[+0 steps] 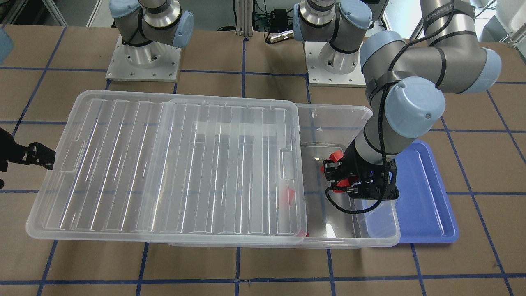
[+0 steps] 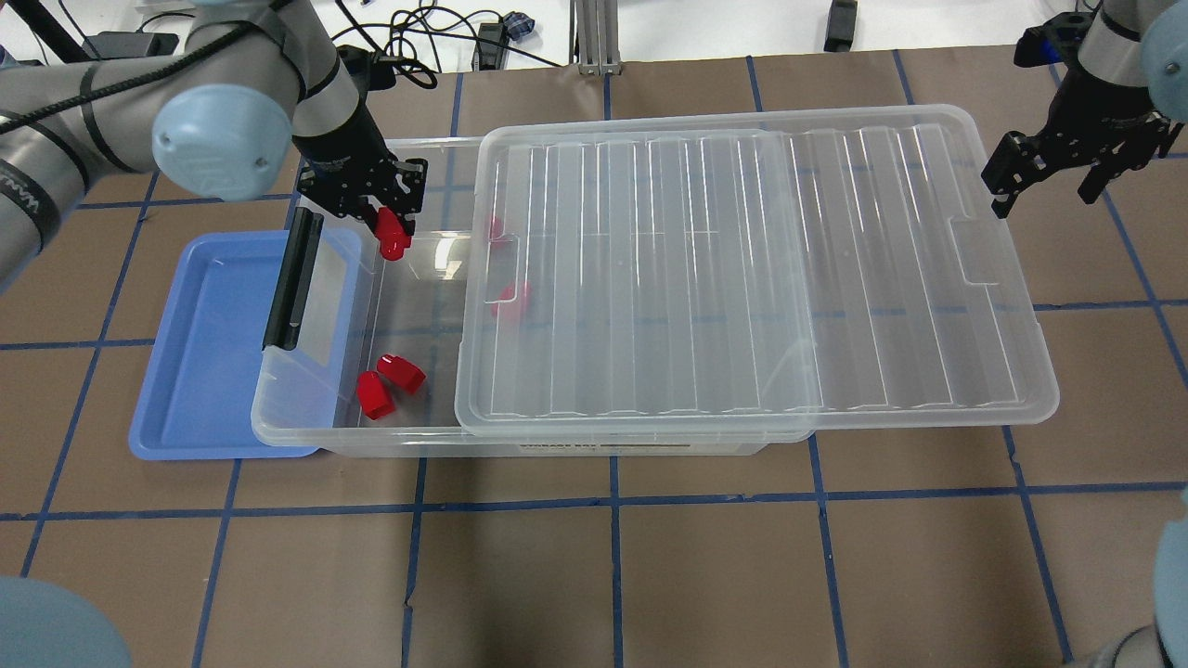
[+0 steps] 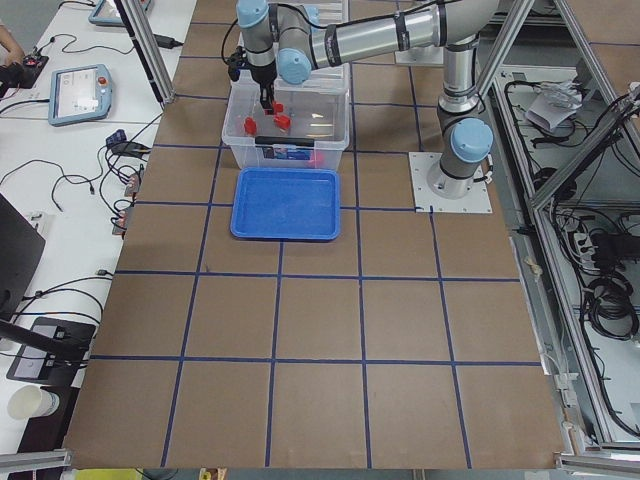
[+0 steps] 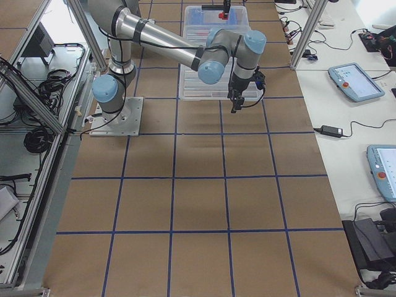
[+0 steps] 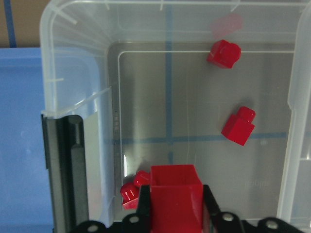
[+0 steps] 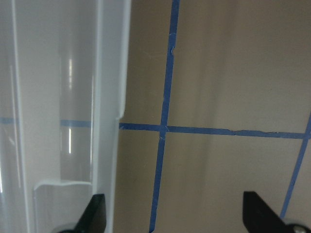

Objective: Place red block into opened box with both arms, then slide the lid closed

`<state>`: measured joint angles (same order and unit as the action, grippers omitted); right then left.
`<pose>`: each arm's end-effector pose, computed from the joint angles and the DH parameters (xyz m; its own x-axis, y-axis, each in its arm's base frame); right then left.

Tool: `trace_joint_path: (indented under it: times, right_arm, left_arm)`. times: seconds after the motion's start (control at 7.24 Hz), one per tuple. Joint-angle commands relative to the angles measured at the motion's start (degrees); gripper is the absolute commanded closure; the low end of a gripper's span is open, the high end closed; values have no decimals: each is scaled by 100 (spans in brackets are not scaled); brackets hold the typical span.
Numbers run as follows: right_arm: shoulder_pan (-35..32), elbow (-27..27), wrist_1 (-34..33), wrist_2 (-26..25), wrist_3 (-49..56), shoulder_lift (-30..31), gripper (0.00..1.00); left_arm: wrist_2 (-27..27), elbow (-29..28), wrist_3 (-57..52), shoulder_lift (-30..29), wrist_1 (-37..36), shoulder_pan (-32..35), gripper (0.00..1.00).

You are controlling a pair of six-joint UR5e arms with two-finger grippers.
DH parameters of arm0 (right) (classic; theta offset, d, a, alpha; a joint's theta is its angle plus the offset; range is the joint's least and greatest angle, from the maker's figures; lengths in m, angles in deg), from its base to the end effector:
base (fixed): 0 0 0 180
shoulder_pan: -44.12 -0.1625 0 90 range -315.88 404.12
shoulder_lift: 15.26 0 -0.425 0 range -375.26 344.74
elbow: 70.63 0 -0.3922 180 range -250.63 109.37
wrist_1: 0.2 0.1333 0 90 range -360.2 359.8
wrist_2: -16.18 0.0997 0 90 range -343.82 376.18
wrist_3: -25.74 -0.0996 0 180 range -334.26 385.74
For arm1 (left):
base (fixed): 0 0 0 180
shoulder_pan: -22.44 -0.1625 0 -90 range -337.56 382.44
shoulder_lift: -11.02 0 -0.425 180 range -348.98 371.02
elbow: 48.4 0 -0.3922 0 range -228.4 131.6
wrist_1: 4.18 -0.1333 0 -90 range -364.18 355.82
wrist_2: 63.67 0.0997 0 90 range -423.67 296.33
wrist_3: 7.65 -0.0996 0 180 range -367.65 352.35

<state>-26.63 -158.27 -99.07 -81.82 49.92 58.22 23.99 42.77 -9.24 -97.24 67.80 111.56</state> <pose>-0.0822 -0.5976 0.3666 -0.9912 -0.0983 0.0887 -0.0852 0.9864 0.1409 -0.1281 -0.6023 0.3337 -0.9991 0.0114 0.0415 0.0124 0.9996 0.0235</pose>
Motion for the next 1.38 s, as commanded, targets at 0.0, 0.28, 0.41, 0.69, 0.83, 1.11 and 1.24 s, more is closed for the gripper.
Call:
trace_joint_path:
  times: [0.0, 0.28, 0.41, 0.69, 0.83, 1.11, 1.24]
  right_arm:
    - [131, -8, -1, -88, 191, -9, 0]
    - [131, 27, 60, -1, 192, -9, 0]
    - [123, 71, 95, 174, 183, 43, 0]
    - [87, 256, 436, 421, 122, 18, 0]
    - [79, 169, 473, 491, 113, -26, 0]
    - [79, 133, 482, 545, 122, -96, 0]
    - [79, 124, 465, 536, 122, -149, 0]
  left_arm:
    - [15, 768, 62, 6, -842, -44, 81]
    - [15, 1129, 352, -54, -1297, -9, 81]
    - [15, 1314, 231, -64, -1544, -26, 81]
    - [-12, 1473, 273, -160, -1590, -53, 81]
    - [-12, 1482, 256, -239, -1643, -53, 81]
    - [6, 1492, 212, -406, -1924, -53, 72]
    - [23, 1483, 247, -406, -1942, -53, 53]
